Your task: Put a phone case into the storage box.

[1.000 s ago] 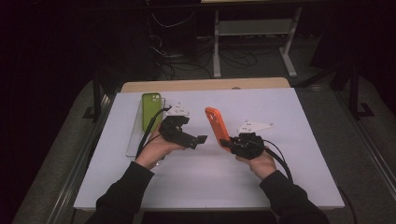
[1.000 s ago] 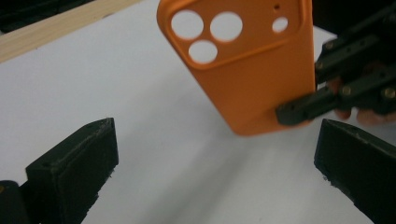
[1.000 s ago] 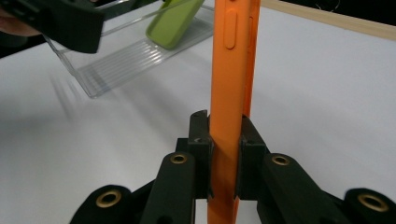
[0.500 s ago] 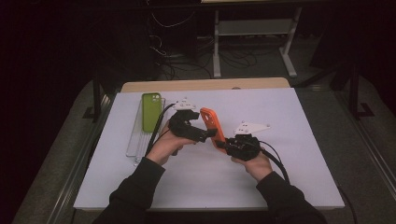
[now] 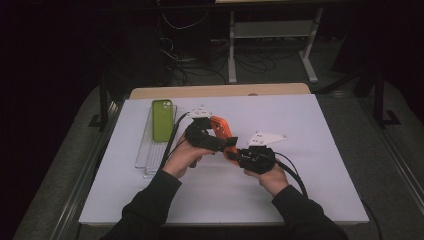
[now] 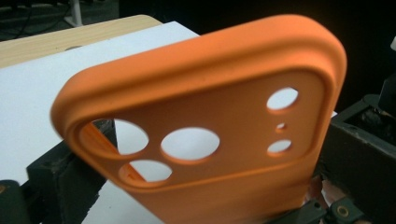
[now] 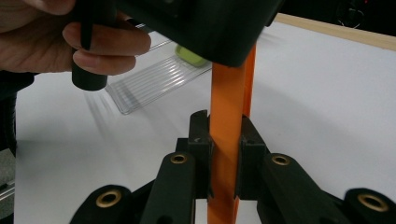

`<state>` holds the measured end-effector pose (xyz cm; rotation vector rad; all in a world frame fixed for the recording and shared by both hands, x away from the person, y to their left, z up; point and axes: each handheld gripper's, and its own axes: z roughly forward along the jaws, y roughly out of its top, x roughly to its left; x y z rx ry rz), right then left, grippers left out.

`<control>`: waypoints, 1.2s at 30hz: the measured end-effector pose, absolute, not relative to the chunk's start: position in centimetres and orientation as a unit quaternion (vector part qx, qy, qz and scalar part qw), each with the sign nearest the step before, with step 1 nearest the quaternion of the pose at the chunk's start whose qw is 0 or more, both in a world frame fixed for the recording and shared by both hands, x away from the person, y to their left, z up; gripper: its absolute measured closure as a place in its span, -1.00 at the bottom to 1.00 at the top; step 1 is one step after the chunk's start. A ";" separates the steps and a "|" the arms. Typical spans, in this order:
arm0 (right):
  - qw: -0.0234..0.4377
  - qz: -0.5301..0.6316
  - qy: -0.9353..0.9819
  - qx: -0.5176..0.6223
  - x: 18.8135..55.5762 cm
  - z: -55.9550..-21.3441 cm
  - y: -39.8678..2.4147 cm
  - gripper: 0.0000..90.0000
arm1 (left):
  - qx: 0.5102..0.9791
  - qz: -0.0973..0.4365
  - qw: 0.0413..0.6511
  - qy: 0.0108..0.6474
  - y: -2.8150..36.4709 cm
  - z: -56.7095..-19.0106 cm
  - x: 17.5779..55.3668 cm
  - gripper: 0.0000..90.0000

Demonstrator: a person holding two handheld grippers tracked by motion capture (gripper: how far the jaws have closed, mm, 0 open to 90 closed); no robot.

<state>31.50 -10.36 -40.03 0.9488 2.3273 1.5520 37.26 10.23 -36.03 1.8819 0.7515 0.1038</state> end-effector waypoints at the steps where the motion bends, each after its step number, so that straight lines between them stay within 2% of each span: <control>1: 0.094 0.522 0.785 0.320 31.5 -40.1 -10.3 0.74 | 0.785 0.045 0.530 0.317 10.2 -36.1 37.3 -0.94; 6: 0.102 0.517 0.787 0.321 31.6 -40.2 -10.4 0.74 | 0.774 0.041 0.540 0.327 10.3 -36.3 37.5 -0.80; 18: 0.106 0.503 0.798 0.315 31.8 -40.6 -10.2 0.72 | 0.783 0.056 0.530 0.321 10.0 -36.1 37.1 -0.71; 24: 0.108 0.487 0.802 0.328 32.0 -40.7 -10.6 0.05 | 0.786 0.082 0.521 0.324 11.0 -35.3 37.7 -0.69; 28: 0.111 0.472 0.807 0.337 32.1 -40.7 -11.4 -0.31 | 0.781 0.095 0.518 0.336 12.1 -34.1 38.2 -0.69; 33: 0.130 0.442 0.814 0.354 32.3 -41.1 -12.7 -0.71 | 0.777 0.129 0.506 0.352 13.9 -32.3 38.9 -0.69; 36: 0.155 0.431 0.813 0.361 32.1 -41.4 -13.7 -0.78 | 0.773 0.146 0.497 0.366 15.1 -31.3 39.4 -0.69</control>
